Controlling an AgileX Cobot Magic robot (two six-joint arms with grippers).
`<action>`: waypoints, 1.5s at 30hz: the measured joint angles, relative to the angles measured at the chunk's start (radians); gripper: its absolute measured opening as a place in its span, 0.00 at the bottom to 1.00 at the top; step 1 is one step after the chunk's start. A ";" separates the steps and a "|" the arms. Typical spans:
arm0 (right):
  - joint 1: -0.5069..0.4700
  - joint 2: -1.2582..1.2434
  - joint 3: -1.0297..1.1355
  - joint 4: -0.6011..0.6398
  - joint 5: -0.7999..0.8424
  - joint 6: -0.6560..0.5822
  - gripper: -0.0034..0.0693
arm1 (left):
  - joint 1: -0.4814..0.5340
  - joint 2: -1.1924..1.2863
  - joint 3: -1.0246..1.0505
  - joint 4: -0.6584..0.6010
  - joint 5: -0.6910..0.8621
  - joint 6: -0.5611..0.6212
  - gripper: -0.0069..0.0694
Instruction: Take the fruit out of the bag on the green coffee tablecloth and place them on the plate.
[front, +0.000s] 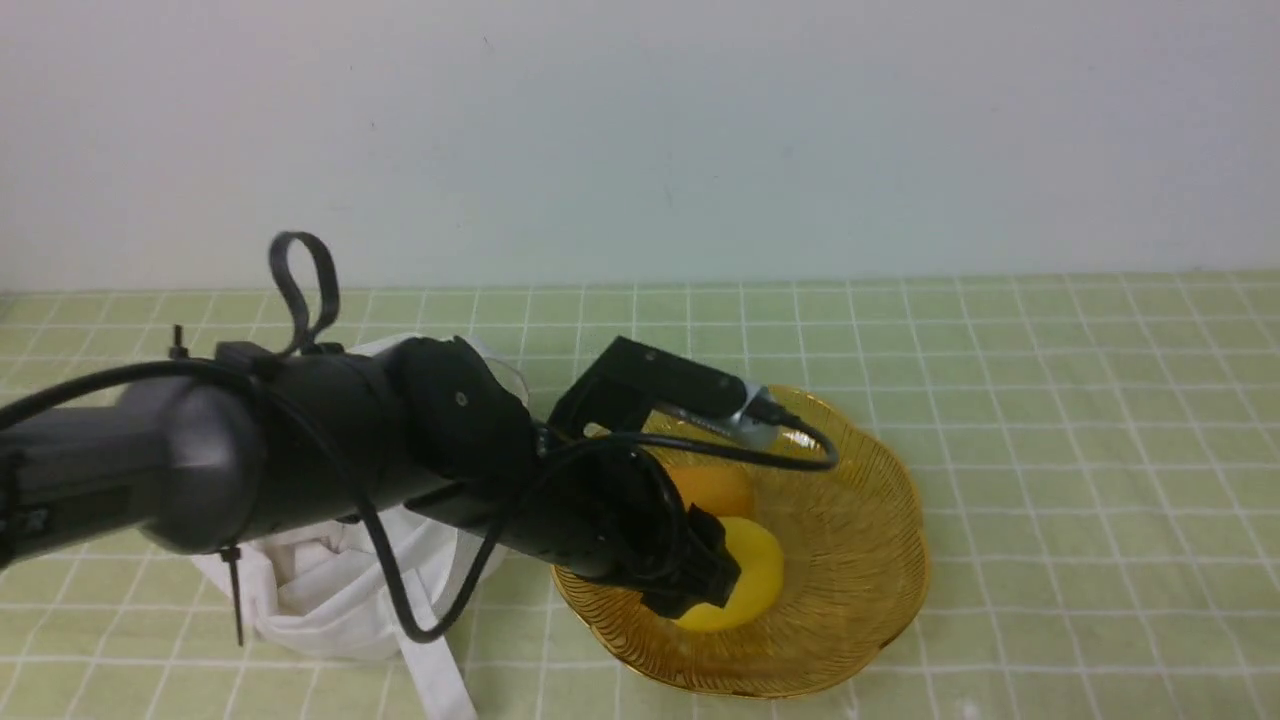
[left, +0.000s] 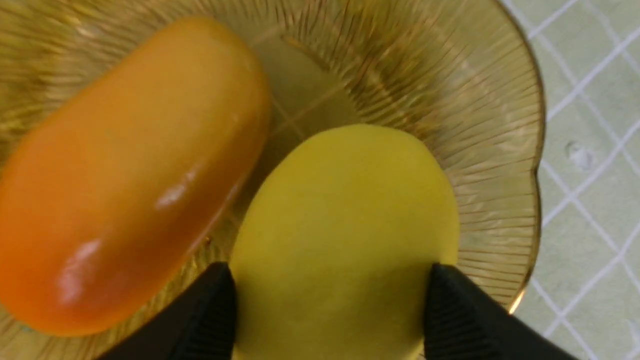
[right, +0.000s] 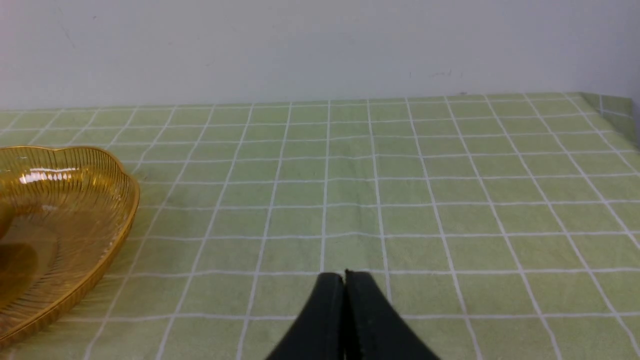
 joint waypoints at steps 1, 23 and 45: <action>0.000 0.000 0.000 0.000 0.000 0.000 0.03 | 0.000 0.002 0.000 0.000 0.000 0.000 0.67; 0.001 0.000 0.000 0.000 0.000 0.000 0.03 | 0.111 -0.548 -0.051 0.347 0.252 -0.312 0.16; 0.001 0.000 0.000 0.000 0.000 0.000 0.03 | 0.114 -1.320 0.041 0.455 0.355 -0.385 0.08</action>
